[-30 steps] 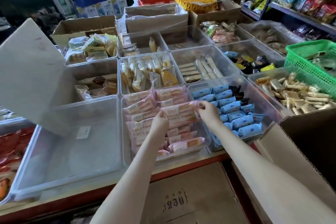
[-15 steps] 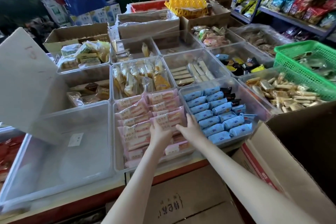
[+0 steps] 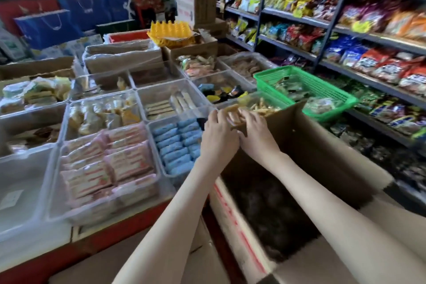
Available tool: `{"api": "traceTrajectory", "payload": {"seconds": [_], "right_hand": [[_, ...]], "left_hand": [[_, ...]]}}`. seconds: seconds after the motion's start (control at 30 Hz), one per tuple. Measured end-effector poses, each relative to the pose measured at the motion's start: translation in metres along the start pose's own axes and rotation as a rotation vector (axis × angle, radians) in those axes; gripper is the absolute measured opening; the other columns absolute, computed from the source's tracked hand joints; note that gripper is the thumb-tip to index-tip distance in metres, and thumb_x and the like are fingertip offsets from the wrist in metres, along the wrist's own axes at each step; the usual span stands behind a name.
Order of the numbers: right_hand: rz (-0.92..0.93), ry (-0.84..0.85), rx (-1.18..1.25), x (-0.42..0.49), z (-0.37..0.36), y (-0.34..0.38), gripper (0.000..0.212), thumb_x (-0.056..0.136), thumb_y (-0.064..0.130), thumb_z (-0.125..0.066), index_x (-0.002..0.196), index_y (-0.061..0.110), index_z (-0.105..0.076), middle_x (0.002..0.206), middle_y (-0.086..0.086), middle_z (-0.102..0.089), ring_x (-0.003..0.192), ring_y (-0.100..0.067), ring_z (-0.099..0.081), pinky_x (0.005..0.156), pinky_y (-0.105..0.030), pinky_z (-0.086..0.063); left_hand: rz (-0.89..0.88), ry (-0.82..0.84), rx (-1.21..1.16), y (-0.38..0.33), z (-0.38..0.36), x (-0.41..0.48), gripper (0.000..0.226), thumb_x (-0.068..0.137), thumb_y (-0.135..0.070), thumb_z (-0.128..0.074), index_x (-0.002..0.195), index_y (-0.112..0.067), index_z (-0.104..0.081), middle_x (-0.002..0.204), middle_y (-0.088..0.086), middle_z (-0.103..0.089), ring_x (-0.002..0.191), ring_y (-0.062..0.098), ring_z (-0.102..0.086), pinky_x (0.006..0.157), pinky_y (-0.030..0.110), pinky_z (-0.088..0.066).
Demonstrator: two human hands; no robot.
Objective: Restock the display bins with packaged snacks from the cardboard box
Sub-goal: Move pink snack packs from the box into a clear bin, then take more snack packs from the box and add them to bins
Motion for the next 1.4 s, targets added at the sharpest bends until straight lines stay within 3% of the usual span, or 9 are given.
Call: {"api": "traceTrajectory", "payload": {"seconds": [0.13,0.27,0.43,0.63,0.83,0.97,1.03,1.23,1.4], "right_hand": [[-0.095,0.092,-0.050,-0.030,0.015,-0.100,0.056,0.093,0.019,-0.052,0.142,0.003,-0.031,0.144,-0.015,-0.033,0.132,-0.032,-0.031,0.108,-0.038,-0.028],[-0.168,0.207,-0.063,-0.049,0.005,-0.173,0.056,0.094,0.019,-0.052,0.143,0.005,-0.028,0.145,-0.012,-0.030,0.134,-0.030,-0.028,0.106,-0.040,-0.033],[-0.119,0.375,-0.152,-0.058,-0.039,-0.229,0.056,0.095,0.018,-0.049,0.144,0.006,-0.026,0.143,-0.011,-0.032,0.133,-0.030,-0.030,0.103,-0.043,-0.038],[-0.095,0.573,-0.166,-0.054,-0.125,-0.278,0.050,0.096,0.012,-0.039,0.144,0.009,-0.028,0.146,-0.011,-0.031,0.132,-0.030,-0.031,0.102,-0.044,-0.039],[-0.103,0.868,-0.262,-0.062,-0.224,-0.318,0.058,0.095,0.008,-0.038,0.149,0.011,-0.017,0.155,-0.010,-0.019,0.137,-0.031,-0.028,0.104,-0.042,-0.038],[-0.132,1.004,-0.382,-0.074,-0.263,-0.359,0.065,0.092,0.015,-0.052,0.148,0.013,-0.019,0.153,-0.010,-0.022,0.139,-0.029,-0.025,0.105,-0.043,-0.037],[-0.197,1.069,-0.407,-0.081,-0.275,-0.382,0.077,0.086,0.021,-0.063,0.148,0.014,-0.017,0.152,-0.009,-0.021,0.138,-0.030,-0.025,0.106,-0.044,-0.035],[-0.599,1.048,-0.247,-0.098,-0.300,-0.437,0.102,0.079,0.044,-0.069,0.149,0.024,0.001,0.154,-0.015,-0.009,0.142,-0.038,-0.011,0.111,-0.051,-0.025],[-0.698,0.954,-0.154,-0.104,-0.323,-0.450,0.112,0.078,0.055,-0.065,0.149,0.022,0.015,0.158,-0.011,0.013,0.143,-0.038,0.015,0.114,-0.056,-0.007]], "left_hand": [[0.091,0.135,0.082,-0.048,-0.096,-0.007,0.058,0.091,-0.023,-0.054,0.141,-0.005,-0.030,0.144,0.016,-0.030,0.131,0.036,-0.035,0.103,0.043,-0.035],[0.258,0.210,0.292,-0.037,-0.174,-0.021,0.050,0.091,-0.023,-0.051,0.135,-0.007,-0.036,0.140,0.015,-0.036,0.128,0.033,-0.039,0.100,0.043,-0.038],[0.359,0.430,0.449,0.005,-0.268,-0.053,0.066,0.093,-0.035,-0.049,0.148,-0.009,-0.021,0.155,0.016,-0.015,0.142,0.031,-0.020,0.116,0.043,-0.019],[0.474,0.592,0.366,0.073,-0.333,-0.065,0.073,0.093,-0.039,-0.050,0.150,-0.013,-0.013,0.159,0.012,-0.001,0.146,0.029,-0.003,0.118,0.047,-0.009],[0.404,0.842,0.580,0.121,-0.387,-0.077,0.086,0.094,-0.041,-0.050,0.151,-0.010,0.007,0.158,0.014,0.012,0.146,0.030,0.009,0.118,0.050,0.003],[0.403,0.925,0.519,0.129,-0.424,-0.085,0.088,0.091,-0.057,-0.044,0.152,-0.011,0.001,0.158,0.014,0.012,0.145,0.030,0.014,0.116,0.053,0.010],[0.421,0.910,0.446,0.130,-0.437,-0.085,0.081,0.093,-0.053,-0.041,0.152,-0.015,-0.002,0.159,0.012,0.012,0.145,0.029,0.016,0.115,0.053,0.011],[0.391,0.939,0.403,0.132,-0.476,-0.088,0.085,0.093,-0.043,-0.049,0.152,-0.017,0.006,0.158,0.013,0.011,0.145,0.029,0.014,0.114,0.052,0.013],[0.375,0.955,0.390,0.134,-0.503,-0.094,0.098,0.088,-0.047,-0.056,0.151,-0.017,0.012,0.159,0.013,0.013,0.146,0.027,0.012,0.113,0.054,0.012]]}}
Point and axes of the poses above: each hand's wrist, its own x-axis towards the middle knuckle, its own z-axis out of the back of the hand, y = z × x, the point moved 10 cm from there along x, towards the middle knuckle
